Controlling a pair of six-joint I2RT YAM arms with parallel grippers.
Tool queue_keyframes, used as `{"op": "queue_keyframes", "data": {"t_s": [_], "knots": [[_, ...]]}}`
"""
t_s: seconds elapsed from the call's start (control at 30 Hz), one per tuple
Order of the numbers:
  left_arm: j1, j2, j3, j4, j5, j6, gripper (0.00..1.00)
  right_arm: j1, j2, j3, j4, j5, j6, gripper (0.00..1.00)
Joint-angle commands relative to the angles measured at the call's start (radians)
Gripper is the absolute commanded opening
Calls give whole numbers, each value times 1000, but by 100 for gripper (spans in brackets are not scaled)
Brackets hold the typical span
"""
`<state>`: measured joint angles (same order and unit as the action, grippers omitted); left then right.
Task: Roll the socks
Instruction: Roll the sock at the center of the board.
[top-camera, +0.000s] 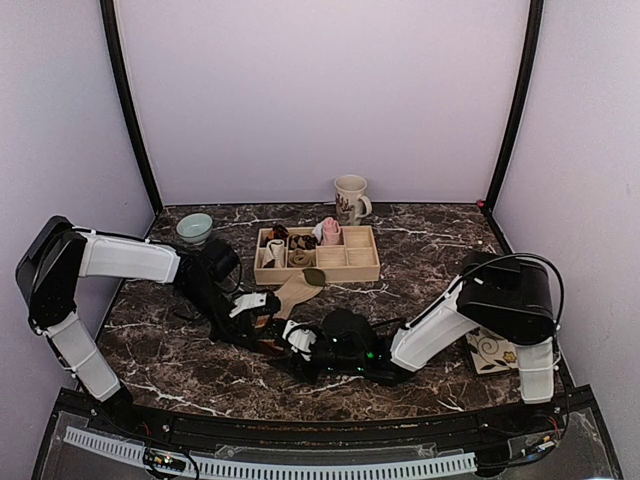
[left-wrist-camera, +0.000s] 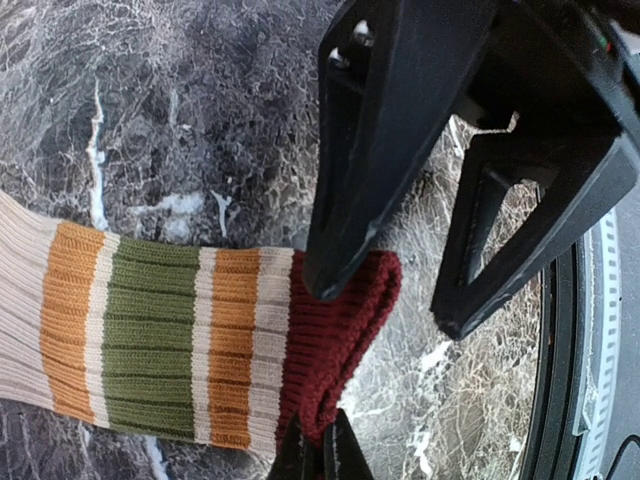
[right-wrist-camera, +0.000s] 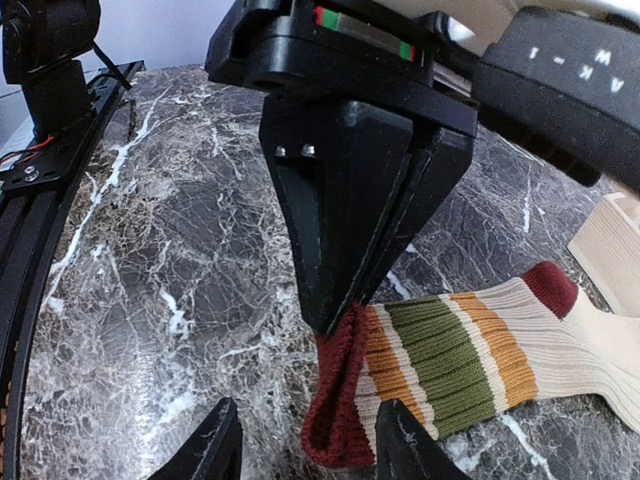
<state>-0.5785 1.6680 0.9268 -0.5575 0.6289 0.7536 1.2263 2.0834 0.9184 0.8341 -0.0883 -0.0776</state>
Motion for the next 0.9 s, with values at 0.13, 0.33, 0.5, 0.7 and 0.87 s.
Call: {"op": "queue_keyframes", "data": {"t_s": [0.13, 0.33, 0.5, 0.7, 0.87], "knots": [[5, -8, 18, -53, 44, 41, 0, 9, 55, 36, 74, 45, 16, 37], [5, -10, 10, -51, 31, 47, 0, 10, 72, 38, 102, 42, 63, 25], [5, -17, -6, -22, 10, 38, 2, 10, 72, 17, 153, 42, 122, 29], [5, -16, 5, -23, 11, 34, 2, 10, 78, 16, 163, 45, 139, 31], [5, -19, 13, -31, 15, 36, 2, 9, 86, 15, 151, 41, 142, 31]]}}
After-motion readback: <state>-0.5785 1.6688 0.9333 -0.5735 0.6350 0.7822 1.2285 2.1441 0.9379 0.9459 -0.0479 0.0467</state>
